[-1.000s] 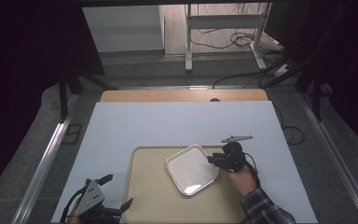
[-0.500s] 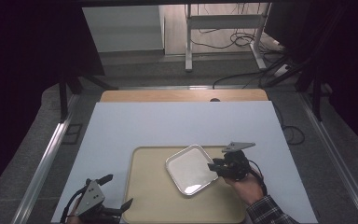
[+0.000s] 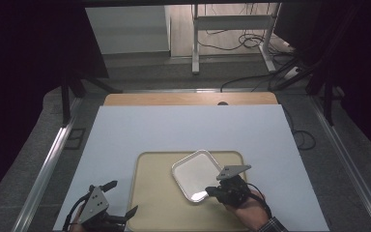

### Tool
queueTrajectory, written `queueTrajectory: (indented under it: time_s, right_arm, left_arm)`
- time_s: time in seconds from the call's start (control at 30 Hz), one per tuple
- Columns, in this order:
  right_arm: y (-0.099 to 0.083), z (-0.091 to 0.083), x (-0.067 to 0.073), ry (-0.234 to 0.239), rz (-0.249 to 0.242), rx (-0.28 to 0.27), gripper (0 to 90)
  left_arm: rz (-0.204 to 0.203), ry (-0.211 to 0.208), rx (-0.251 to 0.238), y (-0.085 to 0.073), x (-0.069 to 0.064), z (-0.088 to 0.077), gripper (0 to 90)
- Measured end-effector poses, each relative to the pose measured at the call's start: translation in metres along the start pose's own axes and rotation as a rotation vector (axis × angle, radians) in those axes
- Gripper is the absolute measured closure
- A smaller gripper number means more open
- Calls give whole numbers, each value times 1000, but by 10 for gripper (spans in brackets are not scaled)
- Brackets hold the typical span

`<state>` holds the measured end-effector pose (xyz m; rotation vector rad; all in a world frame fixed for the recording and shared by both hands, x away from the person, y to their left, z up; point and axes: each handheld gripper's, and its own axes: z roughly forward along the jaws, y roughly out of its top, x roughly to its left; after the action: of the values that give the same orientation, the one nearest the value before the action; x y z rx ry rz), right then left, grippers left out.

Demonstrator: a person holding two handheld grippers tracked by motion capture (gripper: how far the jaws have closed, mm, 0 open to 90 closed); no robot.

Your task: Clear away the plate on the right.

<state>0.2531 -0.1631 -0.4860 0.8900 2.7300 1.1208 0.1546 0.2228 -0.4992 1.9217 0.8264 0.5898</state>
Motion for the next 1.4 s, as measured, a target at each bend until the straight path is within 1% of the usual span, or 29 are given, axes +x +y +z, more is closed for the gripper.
queueTrajectory:
  time_s: [0.17,0.33,0.47,0.67,0.87,1.0,1.1,1.3,1.4]
  right_arm:
    - [-6,6,3,14,-1,41,898]
    - [-8,9,1,12,2,51,898]
    - [-10,16,1,4,-4,76,897]
    - [-7,20,2,8,-10,63,897]
    - [-3,26,4,28,-19,54,898]
    - [1,29,4,28,-24,46,898]
    - [4,33,5,34,-36,39,898]
    - [10,41,11,31,-84,33,898]
    - [11,44,11,31,-97,32,898]
  left_arm:
    - [2,0,1,0,0,0,7]
    - [5,1,2,0,-1,1,6]
    - [7,0,3,0,-1,1,6]
    - [12,2,6,0,-1,1,6]
    - [19,2,9,1,-1,1,7]
    - [26,4,15,1,-2,1,7]
    - [28,4,15,1,-2,2,7]
    - [27,5,15,1,-2,2,8]
    - [28,5,15,1,-2,2,8]
